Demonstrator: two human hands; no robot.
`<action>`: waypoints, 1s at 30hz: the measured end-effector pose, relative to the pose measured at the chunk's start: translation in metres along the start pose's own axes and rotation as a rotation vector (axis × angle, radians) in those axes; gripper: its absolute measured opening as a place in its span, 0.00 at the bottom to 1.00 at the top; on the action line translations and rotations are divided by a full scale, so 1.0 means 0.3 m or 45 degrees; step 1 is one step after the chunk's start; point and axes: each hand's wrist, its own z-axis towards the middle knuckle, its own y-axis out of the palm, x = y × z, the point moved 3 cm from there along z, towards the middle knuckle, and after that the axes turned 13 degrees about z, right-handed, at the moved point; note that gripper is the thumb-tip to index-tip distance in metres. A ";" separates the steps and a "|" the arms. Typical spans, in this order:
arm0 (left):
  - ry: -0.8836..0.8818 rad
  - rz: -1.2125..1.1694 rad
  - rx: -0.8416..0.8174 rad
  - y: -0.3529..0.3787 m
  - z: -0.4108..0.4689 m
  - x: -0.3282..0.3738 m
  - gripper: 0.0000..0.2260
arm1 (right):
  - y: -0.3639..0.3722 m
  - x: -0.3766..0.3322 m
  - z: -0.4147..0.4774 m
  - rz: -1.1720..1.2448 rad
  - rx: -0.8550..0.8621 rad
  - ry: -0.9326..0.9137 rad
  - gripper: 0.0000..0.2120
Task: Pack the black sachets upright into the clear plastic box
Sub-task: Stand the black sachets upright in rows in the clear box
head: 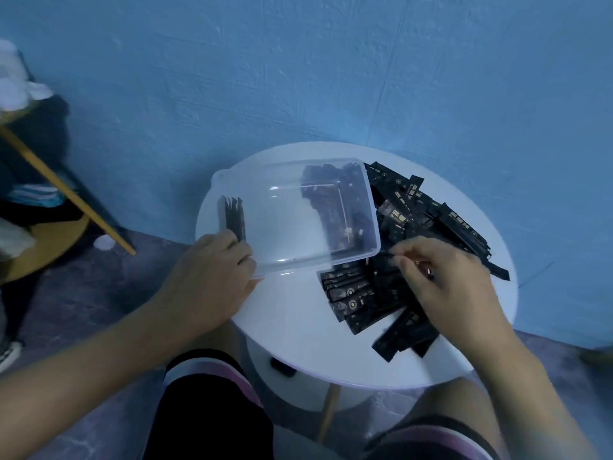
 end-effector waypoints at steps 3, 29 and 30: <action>-0.001 -0.011 0.008 0.005 0.006 -0.003 0.20 | -0.062 0.153 -0.096 -0.192 -0.010 0.102 0.08; -0.012 -0.014 -0.026 -0.001 0.005 -0.028 0.23 | 0.003 0.273 -0.040 -0.290 -0.134 -0.011 0.13; -0.012 -0.015 -0.026 -0.003 0.005 -0.029 0.23 | 0.003 0.274 -0.032 -0.292 -0.144 -0.032 0.12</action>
